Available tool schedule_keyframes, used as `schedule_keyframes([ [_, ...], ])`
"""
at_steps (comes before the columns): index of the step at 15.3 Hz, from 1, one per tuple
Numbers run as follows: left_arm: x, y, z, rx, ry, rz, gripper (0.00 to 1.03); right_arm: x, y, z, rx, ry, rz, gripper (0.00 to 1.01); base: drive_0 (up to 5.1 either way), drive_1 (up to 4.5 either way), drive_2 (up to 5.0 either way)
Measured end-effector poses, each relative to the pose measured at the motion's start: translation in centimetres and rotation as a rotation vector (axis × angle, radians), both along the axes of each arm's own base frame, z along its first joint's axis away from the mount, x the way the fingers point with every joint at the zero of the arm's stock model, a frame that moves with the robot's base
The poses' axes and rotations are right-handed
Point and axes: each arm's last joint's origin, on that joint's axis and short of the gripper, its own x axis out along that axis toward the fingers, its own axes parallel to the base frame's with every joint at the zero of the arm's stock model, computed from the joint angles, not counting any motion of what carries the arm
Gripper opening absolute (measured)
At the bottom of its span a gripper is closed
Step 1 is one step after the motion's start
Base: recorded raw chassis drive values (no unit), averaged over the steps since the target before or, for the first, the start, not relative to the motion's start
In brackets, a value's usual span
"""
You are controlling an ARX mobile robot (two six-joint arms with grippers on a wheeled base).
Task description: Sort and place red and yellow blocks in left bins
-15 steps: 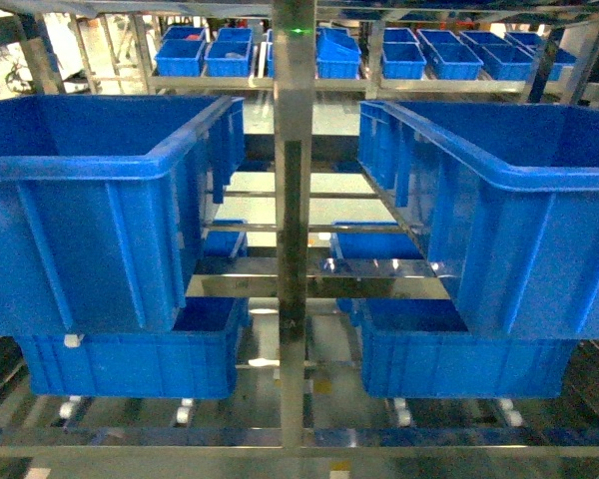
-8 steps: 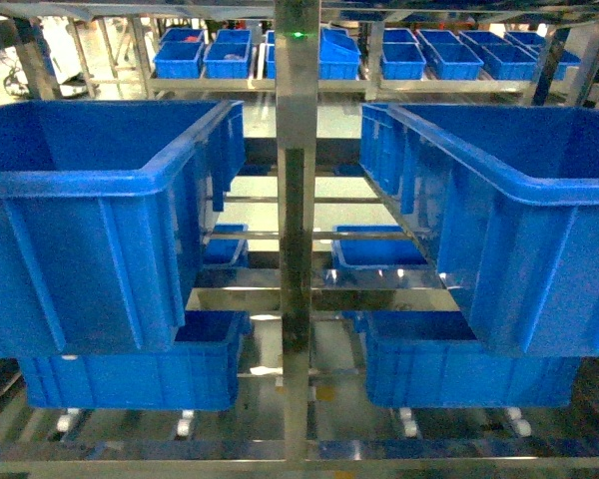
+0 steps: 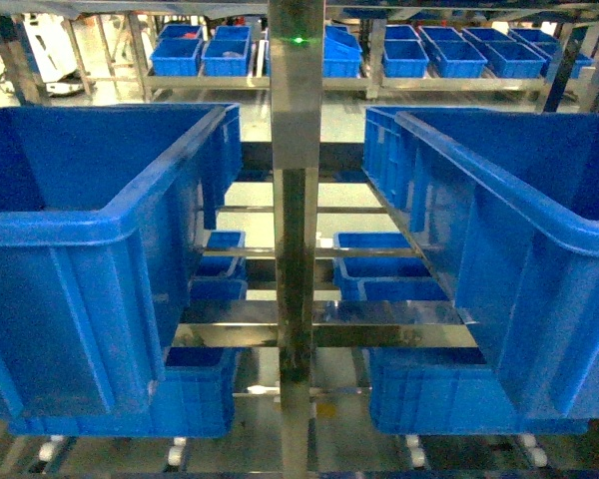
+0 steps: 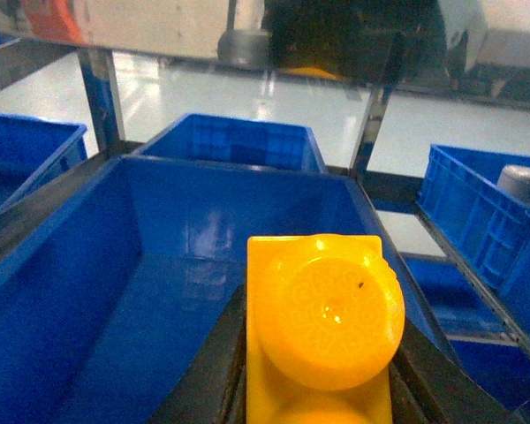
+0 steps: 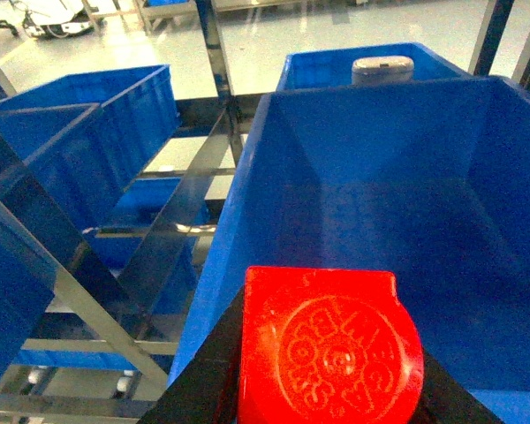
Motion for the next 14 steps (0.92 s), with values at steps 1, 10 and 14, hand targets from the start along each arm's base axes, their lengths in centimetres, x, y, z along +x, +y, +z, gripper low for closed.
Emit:
schedule_keyframes([
  [1,0.0,0.0,-0.1,0.0,0.008,0.0,0.27,0.0,0.0,0.0,0.0,0.004,0.0,0.28,0.0,0.0,0.0],
  [10,0.0,0.0,-0.1,0.0,0.005,-0.002,0.27,21.5,-5.8,-7.8,0.06,0.345,-0.119,0.28,0.0,0.0,0.0],
  [14,0.0,0.0,-0.1,0.001,0.006,0.0,0.27,22.1,-8.4,-9.3,0.033,0.321,-0.167,0.44,0.0,0.0,0.0],
])
